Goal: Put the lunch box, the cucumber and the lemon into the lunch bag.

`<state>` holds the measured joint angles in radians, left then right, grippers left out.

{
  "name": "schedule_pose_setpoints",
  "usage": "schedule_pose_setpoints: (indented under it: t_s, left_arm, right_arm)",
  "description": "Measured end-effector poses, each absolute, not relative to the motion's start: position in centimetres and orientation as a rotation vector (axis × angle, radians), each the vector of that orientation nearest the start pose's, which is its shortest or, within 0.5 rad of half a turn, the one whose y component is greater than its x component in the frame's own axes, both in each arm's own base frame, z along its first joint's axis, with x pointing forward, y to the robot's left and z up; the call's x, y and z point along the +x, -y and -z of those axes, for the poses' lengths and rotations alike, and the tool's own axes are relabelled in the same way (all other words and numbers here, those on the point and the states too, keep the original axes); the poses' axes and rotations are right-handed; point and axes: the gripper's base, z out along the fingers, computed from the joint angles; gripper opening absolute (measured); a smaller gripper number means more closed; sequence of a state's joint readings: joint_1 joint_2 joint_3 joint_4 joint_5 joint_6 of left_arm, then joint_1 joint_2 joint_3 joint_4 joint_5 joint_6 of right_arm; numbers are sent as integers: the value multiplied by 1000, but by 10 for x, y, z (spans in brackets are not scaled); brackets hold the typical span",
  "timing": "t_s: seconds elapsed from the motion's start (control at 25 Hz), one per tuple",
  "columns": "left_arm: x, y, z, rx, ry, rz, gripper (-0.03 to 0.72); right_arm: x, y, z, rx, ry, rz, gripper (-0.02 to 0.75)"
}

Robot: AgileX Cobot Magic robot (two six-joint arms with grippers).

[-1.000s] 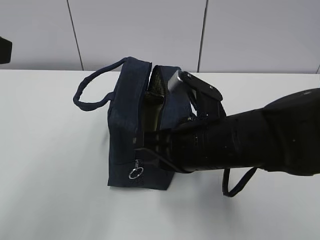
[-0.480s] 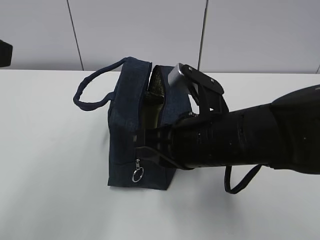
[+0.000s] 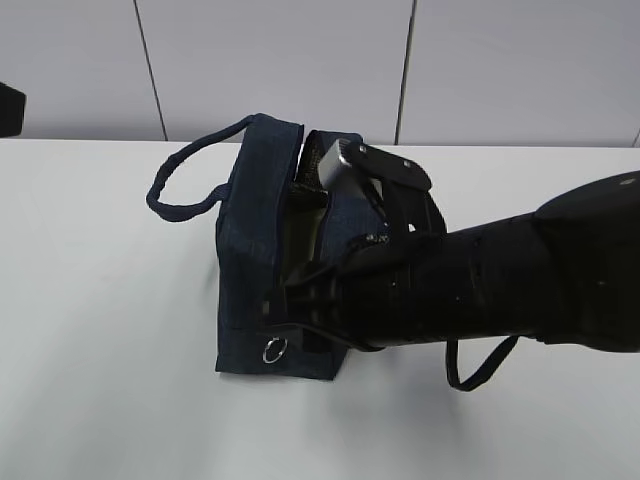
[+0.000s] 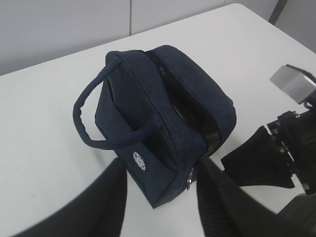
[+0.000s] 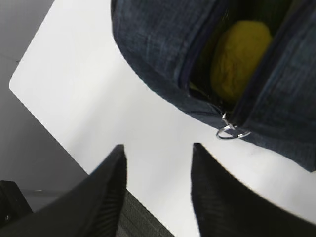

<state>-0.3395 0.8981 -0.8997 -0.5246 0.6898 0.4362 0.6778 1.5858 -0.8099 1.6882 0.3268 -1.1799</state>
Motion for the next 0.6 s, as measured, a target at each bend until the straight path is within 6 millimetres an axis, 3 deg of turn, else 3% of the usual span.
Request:
schedule_pose_setpoints:
  t_s: [0.08, 0.28, 0.6]
  left_arm:
    - [157, 86, -368, 567, -2039, 534, 321]
    - [156, 86, -368, 569, -2042, 535, 321]
    - [156, 86, -368, 574, -2048, 537, 321]
  right_arm:
    - [231, -226, -199, -373, -2393, -1004, 407]
    - [236, -232, -165, -253, -2518, -1035, 437]
    - [254, -241, -156, -125, -2532, -999, 440]
